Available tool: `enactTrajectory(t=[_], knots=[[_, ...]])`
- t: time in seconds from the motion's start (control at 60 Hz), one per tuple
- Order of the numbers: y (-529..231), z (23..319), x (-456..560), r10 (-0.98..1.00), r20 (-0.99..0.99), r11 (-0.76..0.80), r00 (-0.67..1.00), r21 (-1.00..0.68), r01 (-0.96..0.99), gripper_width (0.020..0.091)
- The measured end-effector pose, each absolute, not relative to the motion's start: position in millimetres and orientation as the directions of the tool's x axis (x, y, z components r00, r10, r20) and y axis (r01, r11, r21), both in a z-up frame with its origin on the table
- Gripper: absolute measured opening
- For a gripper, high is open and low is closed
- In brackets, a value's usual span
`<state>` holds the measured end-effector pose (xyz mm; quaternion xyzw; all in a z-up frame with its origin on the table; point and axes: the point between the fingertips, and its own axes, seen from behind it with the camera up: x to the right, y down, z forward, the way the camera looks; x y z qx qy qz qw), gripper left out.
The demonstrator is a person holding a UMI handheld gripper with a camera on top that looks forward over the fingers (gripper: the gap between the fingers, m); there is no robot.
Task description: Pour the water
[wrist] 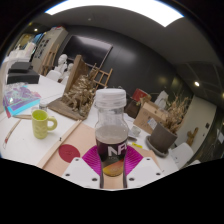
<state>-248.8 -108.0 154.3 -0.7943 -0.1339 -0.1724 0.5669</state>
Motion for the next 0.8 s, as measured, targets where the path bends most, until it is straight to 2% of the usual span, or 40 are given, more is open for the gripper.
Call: enactTrajectory(t=[0.05, 0.117, 0.267, 0.4, 0.567, 0.7, 0.8], knots=[[-91.0, 179.3, -255.0, 0.018, 0.551, -0.284, 0.834, -0.797, 0.533, 0.0252], [-64.3, 194.8, -281.4, 0.020, 0.693, -0.239, 0.720, -0.696, 0.677, 0.0253], [-19.4, 209.0, -335.1, 0.024, 0.913, -0.156, 0.406, -0.398, 0.904, 0.0251], [9.5, 194.5, -371.0, 0.014, 0.996, -0.092, 0.090, -0.088, 0.992, 0.0252], [26.9, 181.0, -393.7, -0.007, 0.978, -0.047, -0.210, 0.209, 0.977, 0.0250], [33.9, 162.8, -405.5, -0.005, 0.938, -0.009, -0.346, 0.346, 0.938, 0.0251], [33.9, 157.1, -406.5, 0.012, 0.943, -0.007, -0.333, 0.333, 0.943, 0.0250]])
